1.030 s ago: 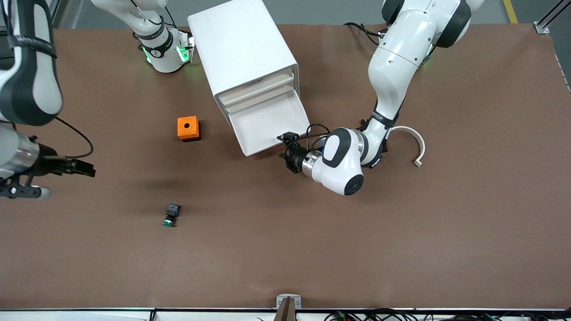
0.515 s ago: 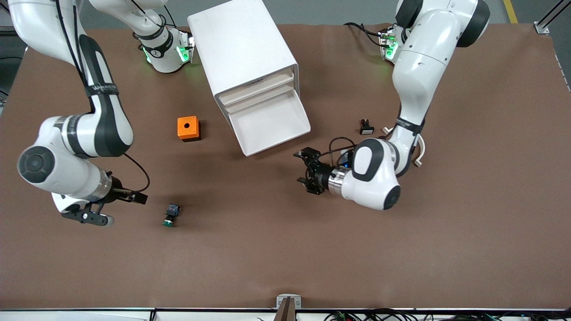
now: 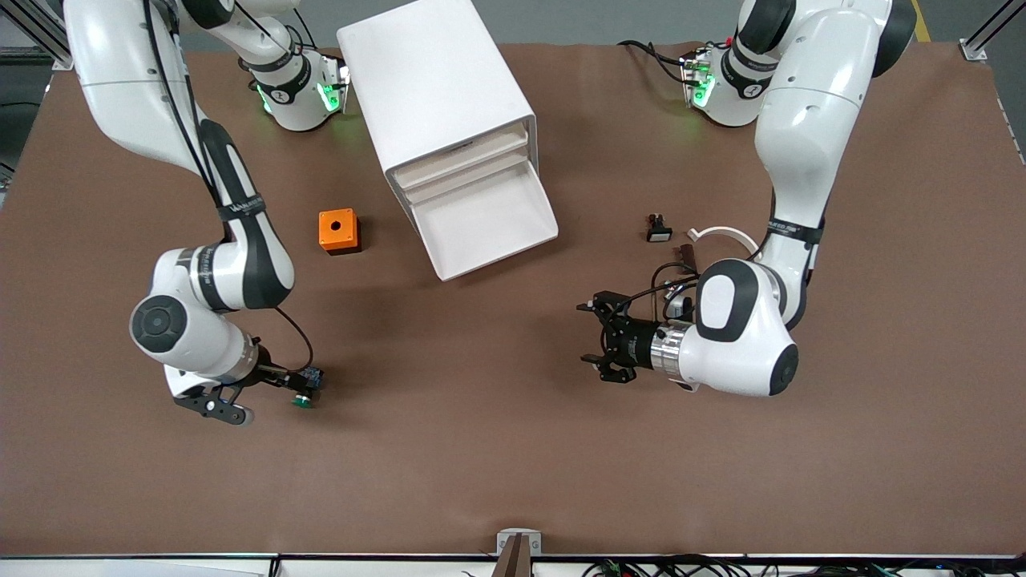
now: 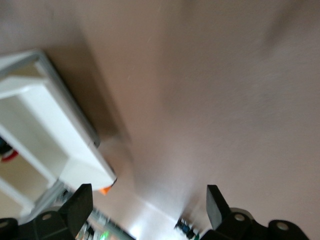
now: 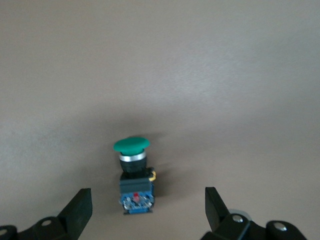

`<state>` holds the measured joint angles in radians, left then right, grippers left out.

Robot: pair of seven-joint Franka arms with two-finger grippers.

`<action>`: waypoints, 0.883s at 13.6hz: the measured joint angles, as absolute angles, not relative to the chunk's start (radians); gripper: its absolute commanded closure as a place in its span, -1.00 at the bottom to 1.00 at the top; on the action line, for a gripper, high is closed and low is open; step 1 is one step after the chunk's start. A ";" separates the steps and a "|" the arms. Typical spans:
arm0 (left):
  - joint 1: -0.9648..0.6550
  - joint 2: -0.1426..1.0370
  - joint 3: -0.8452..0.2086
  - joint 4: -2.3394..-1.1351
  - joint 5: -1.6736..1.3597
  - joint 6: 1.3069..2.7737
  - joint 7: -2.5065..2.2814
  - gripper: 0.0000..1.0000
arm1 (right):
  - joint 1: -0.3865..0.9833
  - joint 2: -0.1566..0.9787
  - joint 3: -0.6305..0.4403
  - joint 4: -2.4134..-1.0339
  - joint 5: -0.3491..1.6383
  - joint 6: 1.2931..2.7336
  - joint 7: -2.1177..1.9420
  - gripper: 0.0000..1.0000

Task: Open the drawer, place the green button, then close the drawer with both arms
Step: 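Grasp the green push-button with the right gripper while the left gripper withdraws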

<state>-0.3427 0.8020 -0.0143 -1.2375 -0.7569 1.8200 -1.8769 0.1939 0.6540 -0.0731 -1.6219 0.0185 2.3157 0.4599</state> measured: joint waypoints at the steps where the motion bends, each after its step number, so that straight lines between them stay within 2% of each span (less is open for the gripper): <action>1: -0.344 0.780 -0.022 -1.236 -0.687 1.811 -1.872 -0.99 | 0.200 0.671 -0.073 -1.622 0.018 2.335 0.483 -0.99; 7: -0.356 0.644 -0.033 -1.234 -0.443 1.741 -1.831 -0.99 | 0.218 0.734 -0.073 -1.621 0.018 2.383 0.542 -0.99; 12: -0.354 0.629 -0.031 -1.249 -0.353 1.687 -1.723 -0.99 | 0.229 0.747 -0.073 -1.629 0.018 2.378 0.550 -0.96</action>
